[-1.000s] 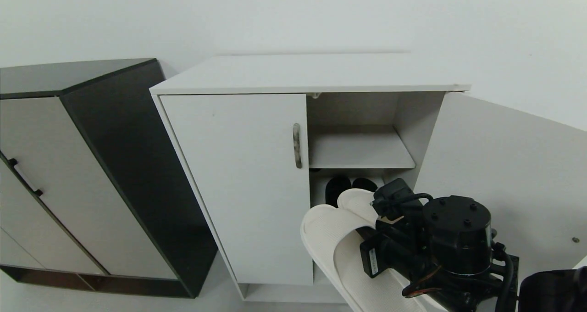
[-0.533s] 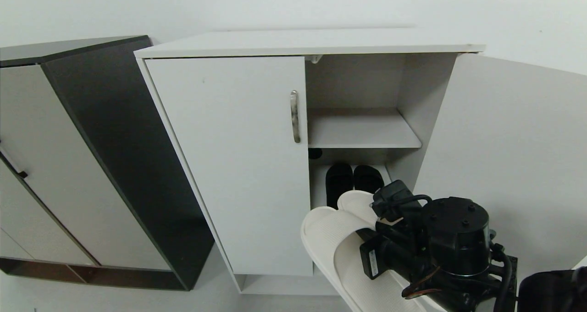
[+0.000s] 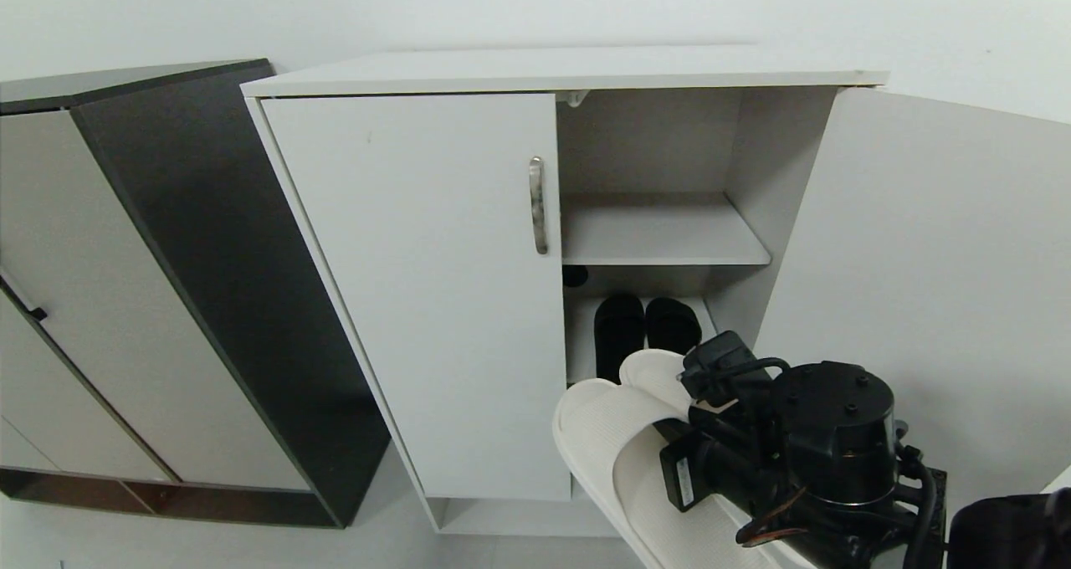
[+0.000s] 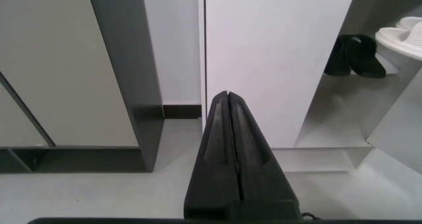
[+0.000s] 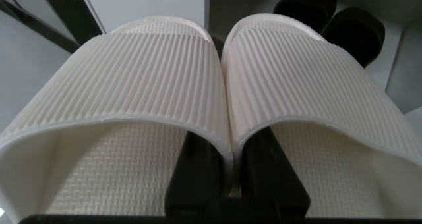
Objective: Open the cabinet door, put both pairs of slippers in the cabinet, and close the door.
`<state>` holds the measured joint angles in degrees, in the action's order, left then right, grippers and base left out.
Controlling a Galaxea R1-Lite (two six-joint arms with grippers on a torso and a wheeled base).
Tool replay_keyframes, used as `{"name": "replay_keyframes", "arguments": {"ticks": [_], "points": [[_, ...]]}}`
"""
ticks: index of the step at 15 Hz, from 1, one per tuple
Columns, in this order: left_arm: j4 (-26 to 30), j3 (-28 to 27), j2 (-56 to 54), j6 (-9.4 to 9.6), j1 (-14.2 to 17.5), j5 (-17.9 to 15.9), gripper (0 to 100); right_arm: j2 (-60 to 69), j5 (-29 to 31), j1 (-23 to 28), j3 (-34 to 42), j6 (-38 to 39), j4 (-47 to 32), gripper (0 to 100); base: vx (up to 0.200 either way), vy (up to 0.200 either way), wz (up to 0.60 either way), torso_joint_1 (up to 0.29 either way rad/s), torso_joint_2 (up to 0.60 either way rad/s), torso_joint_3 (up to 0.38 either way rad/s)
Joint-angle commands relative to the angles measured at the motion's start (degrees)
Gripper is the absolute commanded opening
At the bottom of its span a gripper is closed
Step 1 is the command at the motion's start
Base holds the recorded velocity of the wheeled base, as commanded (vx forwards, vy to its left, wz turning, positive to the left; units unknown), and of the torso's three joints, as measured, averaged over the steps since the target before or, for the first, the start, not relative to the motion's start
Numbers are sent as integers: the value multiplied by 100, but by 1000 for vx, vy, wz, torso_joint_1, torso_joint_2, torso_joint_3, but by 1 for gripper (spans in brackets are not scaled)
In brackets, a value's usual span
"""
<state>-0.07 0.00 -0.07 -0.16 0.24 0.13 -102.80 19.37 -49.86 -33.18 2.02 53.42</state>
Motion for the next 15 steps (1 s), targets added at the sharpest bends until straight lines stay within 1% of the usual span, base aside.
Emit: {"name": "replay_keyframes", "arguments": {"ticks": [1,3,5,6,7,9,10,12,13,14,15], "points": [[-1,0,7,-2,2,4,0,-29,5,46,31,-97,125,0,0,0,0,0,0,0],[-1,0,7,-2,2,13,0,-152,137,55,-22,-132,301,0,0,0,0,0,0,0],[-1,0,7,-2,2,13,0,-223,735,38,-276,-106,-16,0,0,0,0,0,0,0],[-1,0,7,-2,2,13,0,-205,1042,11,-549,-35,-561,0,0,0,0,0,0,0],[-1,0,7,-2,2,13,0,-161,1157,-68,-733,167,-921,0,0,0,0,0,0,0],[-1,0,7,-2,2,13,0,-100,1552,-200,-1103,501,-1510,0,0,0,0,0,0,0],[-1,0,7,-2,2,13,0,-100,1710,-217,-1261,571,-1659,0,0,0,0,0,0,0],[-1,0,7,-2,2,13,0,-100,1772,-217,-1410,580,-1694,0,0,0,0,0,0,0],[-1,0,7,-2,2,13,0,-108,1974,-217,-1463,580,-1694,0,0,0,0,0,0,0],[-1,0,7,-2,2,13,0,-117,2018,-217,-1472,571,-1686,0,0,0,0,0,0,0],[-1,0,7,-2,2,13,0,-135,2370,-217,-1718,571,-1694,0,0,0,0,0,0,0]]}}
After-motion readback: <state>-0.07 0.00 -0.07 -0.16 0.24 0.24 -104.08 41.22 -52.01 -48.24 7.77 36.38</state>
